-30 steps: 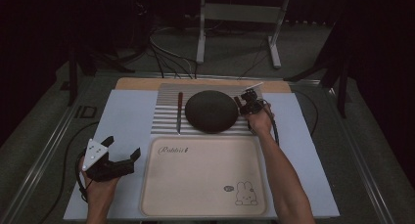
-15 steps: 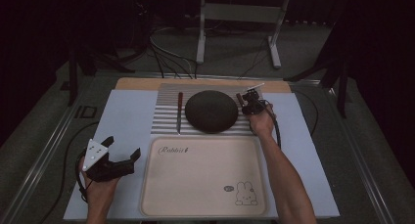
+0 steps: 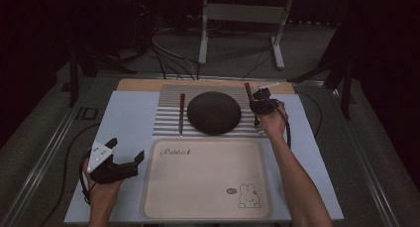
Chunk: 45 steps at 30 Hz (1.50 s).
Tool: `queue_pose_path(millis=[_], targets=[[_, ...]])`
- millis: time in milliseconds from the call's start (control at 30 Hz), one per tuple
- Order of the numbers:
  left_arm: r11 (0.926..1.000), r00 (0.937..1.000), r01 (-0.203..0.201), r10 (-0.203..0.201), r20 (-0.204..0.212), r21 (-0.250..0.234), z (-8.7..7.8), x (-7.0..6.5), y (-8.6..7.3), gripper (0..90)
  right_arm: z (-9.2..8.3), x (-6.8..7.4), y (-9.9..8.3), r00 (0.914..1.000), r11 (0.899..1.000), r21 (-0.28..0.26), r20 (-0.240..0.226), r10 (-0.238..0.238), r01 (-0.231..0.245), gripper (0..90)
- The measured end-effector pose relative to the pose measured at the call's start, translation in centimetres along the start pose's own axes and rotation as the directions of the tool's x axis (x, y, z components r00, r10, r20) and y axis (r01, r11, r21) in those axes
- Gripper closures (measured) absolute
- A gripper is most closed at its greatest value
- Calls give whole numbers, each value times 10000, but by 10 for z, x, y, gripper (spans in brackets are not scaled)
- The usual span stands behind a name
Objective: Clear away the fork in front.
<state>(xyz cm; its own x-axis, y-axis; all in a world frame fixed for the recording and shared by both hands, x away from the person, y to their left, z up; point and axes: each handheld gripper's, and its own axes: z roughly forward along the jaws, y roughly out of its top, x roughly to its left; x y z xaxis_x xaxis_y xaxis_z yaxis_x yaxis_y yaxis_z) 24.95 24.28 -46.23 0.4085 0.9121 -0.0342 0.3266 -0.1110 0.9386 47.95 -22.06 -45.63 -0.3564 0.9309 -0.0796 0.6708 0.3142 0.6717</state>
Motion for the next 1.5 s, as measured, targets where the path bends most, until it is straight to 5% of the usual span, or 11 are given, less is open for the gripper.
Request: queue_pose_path(millis=[467, 800, 1167, 1500], targets=[[9998, 10000, -79, 78, 43, 174, 4, -4, 1, 0, -35, 2, -17, 9987, 9880, -1464, -89, -505, 487, 778], [9994, 9994, 336, -335, -18, 126, 11, -8, 6, 0, -64, 3, -25, 9967, 9717, -2265, -295, -756, 670, 778], [9989, 9990, 447, -448, 93, 126, 17, -18, 28, 0, -91, 12, -36, 9932, 9496, -3082, -790, -854, 572, 778], [9998, 9983, 82, -93, 575, 193, 37, -41, 48, 0, -117, 21, -50, 9869, 9239, -3801, -1267, -998, 446, 778]])
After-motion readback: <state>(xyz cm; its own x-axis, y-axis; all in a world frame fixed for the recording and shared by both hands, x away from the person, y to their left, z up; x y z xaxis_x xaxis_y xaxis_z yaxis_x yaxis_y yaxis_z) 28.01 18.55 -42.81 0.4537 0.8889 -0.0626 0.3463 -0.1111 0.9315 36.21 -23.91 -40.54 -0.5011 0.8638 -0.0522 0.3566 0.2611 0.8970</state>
